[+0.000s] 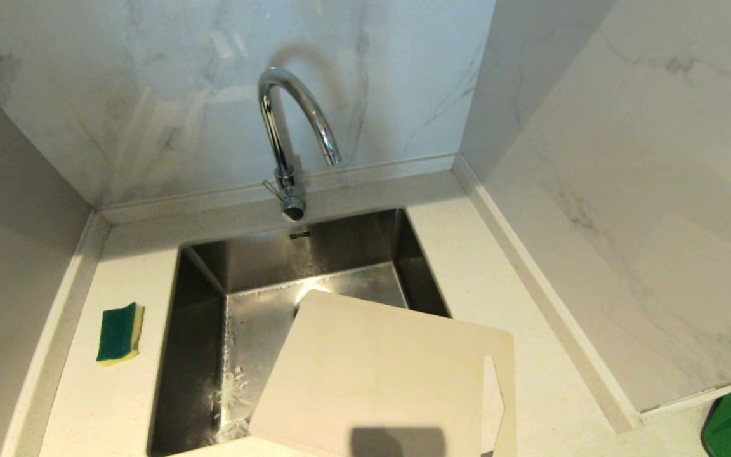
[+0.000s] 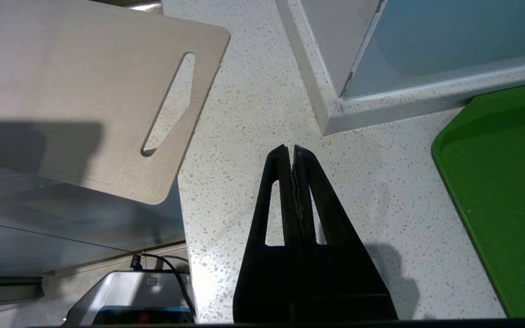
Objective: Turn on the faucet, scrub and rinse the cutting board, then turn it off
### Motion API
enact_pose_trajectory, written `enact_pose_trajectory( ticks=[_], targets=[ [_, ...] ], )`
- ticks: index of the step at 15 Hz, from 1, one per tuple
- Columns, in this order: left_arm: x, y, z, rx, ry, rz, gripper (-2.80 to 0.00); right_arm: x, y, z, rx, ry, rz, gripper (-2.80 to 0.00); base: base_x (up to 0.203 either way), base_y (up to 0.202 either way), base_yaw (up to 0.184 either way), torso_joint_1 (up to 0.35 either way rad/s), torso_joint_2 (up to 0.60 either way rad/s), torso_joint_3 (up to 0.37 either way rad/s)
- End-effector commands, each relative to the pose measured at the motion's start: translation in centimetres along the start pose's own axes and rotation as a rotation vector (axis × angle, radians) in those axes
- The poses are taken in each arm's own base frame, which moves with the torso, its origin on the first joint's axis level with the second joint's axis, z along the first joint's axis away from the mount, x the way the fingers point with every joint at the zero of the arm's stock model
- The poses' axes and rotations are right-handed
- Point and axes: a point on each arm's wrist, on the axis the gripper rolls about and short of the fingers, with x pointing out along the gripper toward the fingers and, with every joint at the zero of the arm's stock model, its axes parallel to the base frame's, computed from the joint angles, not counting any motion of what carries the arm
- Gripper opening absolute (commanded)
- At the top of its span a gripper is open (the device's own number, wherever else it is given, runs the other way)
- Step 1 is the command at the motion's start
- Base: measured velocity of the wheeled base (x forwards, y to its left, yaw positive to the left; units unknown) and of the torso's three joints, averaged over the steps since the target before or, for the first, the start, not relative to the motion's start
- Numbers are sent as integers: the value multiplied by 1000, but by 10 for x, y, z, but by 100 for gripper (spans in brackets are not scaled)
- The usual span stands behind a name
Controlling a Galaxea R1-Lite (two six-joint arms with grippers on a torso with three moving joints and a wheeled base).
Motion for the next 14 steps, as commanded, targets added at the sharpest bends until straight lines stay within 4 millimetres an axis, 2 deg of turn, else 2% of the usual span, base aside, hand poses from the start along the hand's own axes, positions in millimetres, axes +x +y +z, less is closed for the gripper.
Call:
enact_pose_trajectory(
  ticks=[1, 14],
  targets=[
    [-6, -1, -4, -18, -91, 11, -280, 0, 0, 0, -1, 2, 0, -280, 0, 0, 0, 0, 0, 0],
    [-6, 0, -4, -46, -99, 38, -280, 0, 0, 0, -1, 2, 0, -280, 0, 0, 0, 0, 0, 0]
  ],
)
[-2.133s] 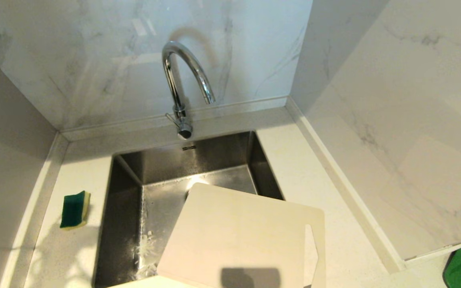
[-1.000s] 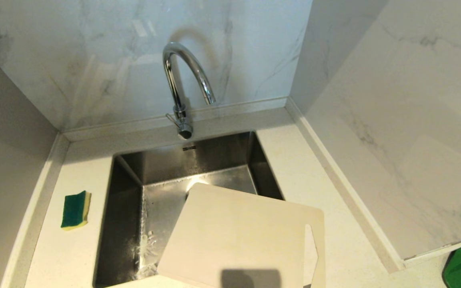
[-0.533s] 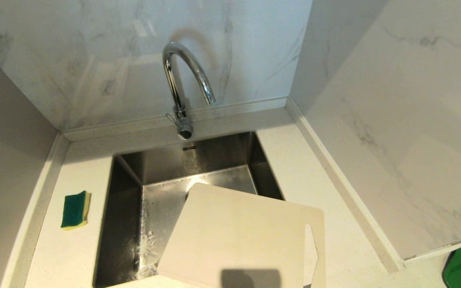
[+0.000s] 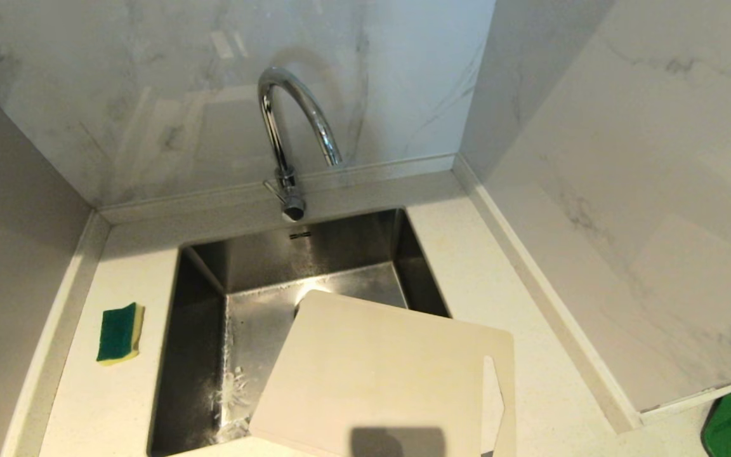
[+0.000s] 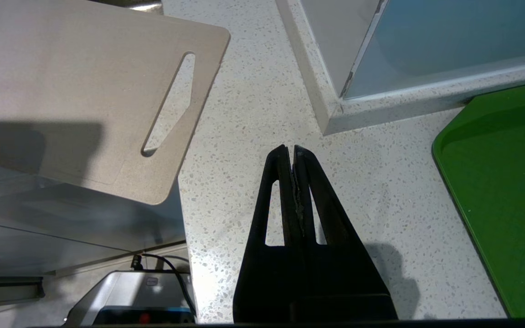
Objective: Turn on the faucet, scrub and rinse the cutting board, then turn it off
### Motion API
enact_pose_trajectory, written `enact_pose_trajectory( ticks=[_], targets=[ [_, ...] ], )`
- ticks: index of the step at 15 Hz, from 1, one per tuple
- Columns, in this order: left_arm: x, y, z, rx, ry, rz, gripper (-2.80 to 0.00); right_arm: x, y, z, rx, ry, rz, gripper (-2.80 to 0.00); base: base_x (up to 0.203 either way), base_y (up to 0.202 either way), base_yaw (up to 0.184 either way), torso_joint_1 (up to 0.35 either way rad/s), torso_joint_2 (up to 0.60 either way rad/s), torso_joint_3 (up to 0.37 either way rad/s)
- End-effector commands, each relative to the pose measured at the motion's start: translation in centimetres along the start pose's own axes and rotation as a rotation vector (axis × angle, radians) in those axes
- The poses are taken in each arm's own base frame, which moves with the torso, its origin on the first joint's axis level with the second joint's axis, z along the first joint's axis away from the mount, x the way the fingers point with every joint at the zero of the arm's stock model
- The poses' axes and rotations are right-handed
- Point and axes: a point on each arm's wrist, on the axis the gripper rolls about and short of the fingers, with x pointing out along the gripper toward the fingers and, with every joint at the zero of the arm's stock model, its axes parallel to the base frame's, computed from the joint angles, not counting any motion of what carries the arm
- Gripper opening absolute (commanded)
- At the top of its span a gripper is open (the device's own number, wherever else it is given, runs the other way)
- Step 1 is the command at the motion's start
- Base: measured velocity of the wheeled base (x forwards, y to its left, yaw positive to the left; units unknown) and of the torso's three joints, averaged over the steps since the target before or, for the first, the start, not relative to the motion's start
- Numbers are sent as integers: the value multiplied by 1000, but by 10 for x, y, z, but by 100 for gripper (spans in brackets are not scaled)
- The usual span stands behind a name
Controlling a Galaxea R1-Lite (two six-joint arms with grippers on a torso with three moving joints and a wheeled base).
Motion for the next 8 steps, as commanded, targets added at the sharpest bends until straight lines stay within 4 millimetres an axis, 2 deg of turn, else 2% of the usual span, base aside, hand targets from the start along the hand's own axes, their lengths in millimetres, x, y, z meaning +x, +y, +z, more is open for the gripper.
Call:
enact_pose_trajectory(
  ticks=[1, 8],
  targets=[
    [0, 0, 0, 0, 4, 1, -280, 0, 0, 0, -1, 2, 1, -280, 0, 0, 0, 0, 0, 0],
    [0, 0, 0, 0, 4, -1, -280, 0, 0, 0, -1, 2, 1, -280, 0, 0, 0, 0, 0, 0]
  ],
)
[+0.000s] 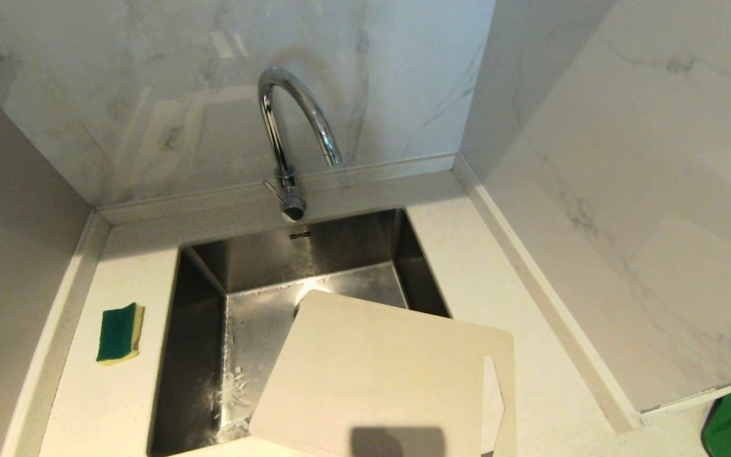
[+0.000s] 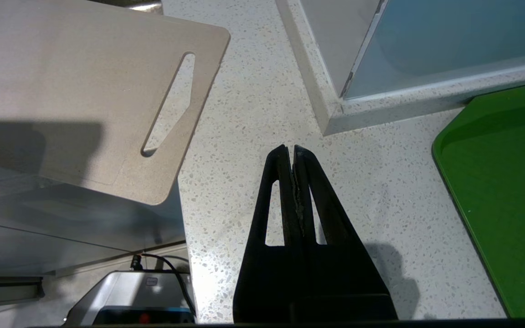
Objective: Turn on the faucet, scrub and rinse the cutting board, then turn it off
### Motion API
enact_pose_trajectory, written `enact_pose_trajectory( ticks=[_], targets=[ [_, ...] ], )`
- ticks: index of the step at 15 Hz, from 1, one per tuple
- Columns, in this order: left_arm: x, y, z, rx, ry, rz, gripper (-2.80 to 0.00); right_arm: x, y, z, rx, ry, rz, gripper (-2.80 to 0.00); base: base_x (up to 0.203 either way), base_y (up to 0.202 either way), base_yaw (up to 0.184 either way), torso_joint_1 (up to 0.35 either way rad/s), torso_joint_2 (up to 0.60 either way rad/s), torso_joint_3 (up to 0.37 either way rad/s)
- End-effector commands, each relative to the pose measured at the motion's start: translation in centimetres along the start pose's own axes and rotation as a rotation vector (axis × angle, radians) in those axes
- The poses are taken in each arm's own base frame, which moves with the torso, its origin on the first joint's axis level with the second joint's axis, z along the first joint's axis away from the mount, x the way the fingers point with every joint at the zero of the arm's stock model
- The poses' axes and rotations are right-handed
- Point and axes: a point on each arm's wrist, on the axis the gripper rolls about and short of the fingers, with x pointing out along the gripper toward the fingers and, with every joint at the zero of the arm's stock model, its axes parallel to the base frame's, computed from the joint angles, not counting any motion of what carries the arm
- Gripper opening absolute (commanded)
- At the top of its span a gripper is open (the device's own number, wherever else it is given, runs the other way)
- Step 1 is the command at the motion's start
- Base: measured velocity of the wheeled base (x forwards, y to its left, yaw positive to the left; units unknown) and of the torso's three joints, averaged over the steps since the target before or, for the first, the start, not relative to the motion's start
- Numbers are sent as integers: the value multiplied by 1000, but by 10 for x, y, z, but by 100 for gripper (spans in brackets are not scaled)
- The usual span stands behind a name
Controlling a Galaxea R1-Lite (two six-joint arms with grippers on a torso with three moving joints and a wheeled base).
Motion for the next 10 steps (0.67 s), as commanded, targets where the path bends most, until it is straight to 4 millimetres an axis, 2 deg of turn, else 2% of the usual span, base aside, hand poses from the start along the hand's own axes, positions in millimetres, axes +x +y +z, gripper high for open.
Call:
enact_pose_trajectory(
  ticks=[1, 10],
  targets=[
    [0, 0, 0, 0, 3, 0, -280, 0, 0, 0, 0, 2, 1, -280, 0, 0, 0, 0, 0, 0],
    [0, 0, 0, 0, 3, 0, -280, 0, 0, 0, 1, 2, 0, -280, 0, 0, 0, 0, 0, 0]
  ],
)
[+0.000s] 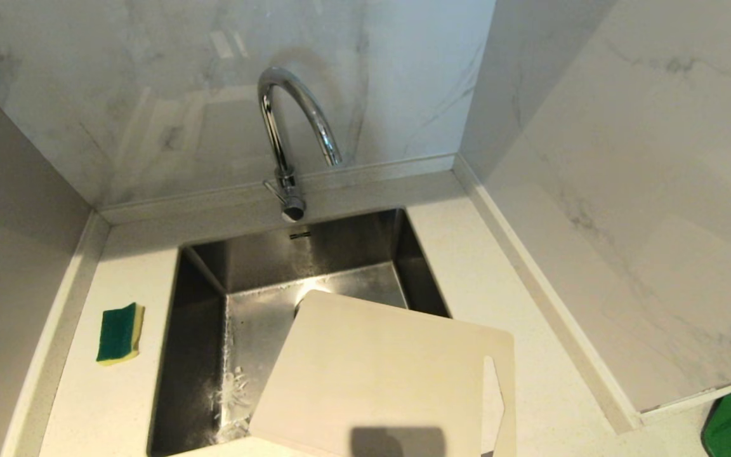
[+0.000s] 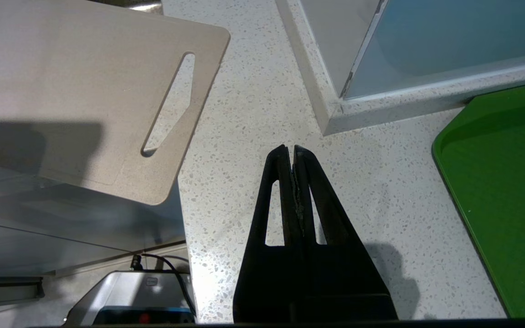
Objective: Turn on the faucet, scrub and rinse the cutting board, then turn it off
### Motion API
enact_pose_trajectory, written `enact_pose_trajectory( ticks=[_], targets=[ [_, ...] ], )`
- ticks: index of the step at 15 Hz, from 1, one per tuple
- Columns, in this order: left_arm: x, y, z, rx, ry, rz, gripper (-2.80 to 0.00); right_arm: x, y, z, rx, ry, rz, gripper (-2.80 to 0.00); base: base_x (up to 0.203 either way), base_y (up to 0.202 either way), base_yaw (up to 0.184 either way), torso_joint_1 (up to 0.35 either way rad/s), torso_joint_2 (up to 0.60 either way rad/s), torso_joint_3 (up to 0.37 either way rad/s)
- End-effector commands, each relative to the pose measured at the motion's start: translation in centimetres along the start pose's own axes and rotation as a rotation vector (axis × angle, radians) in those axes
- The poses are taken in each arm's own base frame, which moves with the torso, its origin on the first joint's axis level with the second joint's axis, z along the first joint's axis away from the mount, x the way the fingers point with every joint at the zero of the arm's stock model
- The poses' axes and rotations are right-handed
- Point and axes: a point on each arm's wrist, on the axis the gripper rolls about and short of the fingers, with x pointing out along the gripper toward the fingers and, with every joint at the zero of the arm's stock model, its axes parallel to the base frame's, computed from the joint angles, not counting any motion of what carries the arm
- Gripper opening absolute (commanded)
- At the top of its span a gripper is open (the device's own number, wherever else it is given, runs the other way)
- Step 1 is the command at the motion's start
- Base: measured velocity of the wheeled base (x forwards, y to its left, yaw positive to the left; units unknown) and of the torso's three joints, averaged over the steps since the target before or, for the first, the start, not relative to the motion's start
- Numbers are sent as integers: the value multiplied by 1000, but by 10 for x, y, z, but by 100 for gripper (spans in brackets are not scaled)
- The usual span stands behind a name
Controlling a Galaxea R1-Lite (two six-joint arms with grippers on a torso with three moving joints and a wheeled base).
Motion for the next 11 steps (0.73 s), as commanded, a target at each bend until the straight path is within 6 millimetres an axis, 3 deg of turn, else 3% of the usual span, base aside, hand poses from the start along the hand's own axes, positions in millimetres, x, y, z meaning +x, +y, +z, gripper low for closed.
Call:
enact_pose_trajectory(
  ticks=[1, 11],
  targets=[
    [0, 0, 0, 0, 3, -1, -280, 0, 0, 0, 1, 2, 1, -280, 0, 0, 0, 0, 0, 0],
    [0, 0, 0, 0, 3, 0, -280, 0, 0, 0, 0, 2, 1, -280, 0, 0, 0, 0, 0, 0]
  ],
)
